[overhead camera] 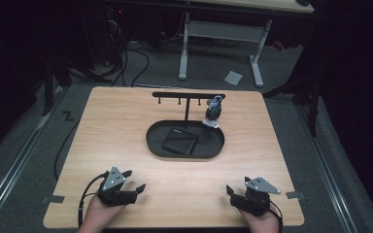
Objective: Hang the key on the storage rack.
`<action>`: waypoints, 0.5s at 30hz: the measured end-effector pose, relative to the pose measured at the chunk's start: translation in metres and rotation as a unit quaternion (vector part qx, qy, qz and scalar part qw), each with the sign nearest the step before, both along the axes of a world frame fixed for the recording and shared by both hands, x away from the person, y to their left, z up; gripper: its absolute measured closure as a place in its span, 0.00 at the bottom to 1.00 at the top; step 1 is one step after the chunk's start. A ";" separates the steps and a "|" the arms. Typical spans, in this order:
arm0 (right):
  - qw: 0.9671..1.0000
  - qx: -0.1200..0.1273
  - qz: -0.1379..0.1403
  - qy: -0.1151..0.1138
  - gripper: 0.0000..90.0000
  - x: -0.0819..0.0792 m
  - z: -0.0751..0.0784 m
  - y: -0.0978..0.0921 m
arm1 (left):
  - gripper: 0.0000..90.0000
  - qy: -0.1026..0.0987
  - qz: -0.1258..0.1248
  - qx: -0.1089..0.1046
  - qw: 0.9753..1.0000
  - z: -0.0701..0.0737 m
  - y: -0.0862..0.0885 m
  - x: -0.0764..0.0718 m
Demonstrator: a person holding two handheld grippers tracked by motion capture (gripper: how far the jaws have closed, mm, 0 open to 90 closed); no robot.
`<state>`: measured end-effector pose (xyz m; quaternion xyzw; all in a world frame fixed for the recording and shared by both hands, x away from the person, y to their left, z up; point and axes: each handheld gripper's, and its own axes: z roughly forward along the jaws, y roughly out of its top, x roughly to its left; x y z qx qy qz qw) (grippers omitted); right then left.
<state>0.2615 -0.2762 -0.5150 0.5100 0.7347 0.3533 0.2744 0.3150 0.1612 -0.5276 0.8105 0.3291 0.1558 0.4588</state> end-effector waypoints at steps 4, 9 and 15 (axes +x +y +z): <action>0.999 0.046 -0.006 0.010 0.27 0.002 -0.005 -0.006 | 0.29 -0.004 -0.008 0.003 1.000 0.001 -0.006 -0.002; 0.998 0.060 -0.012 0.006 0.27 0.004 -0.005 -0.008 | 0.28 -0.005 0.001 0.004 1.000 0.001 -0.003 -0.005; 0.998 0.056 -0.013 0.006 0.28 0.011 -0.004 -0.004 | 0.28 -0.006 0.013 0.000 1.000 0.002 0.011 -0.008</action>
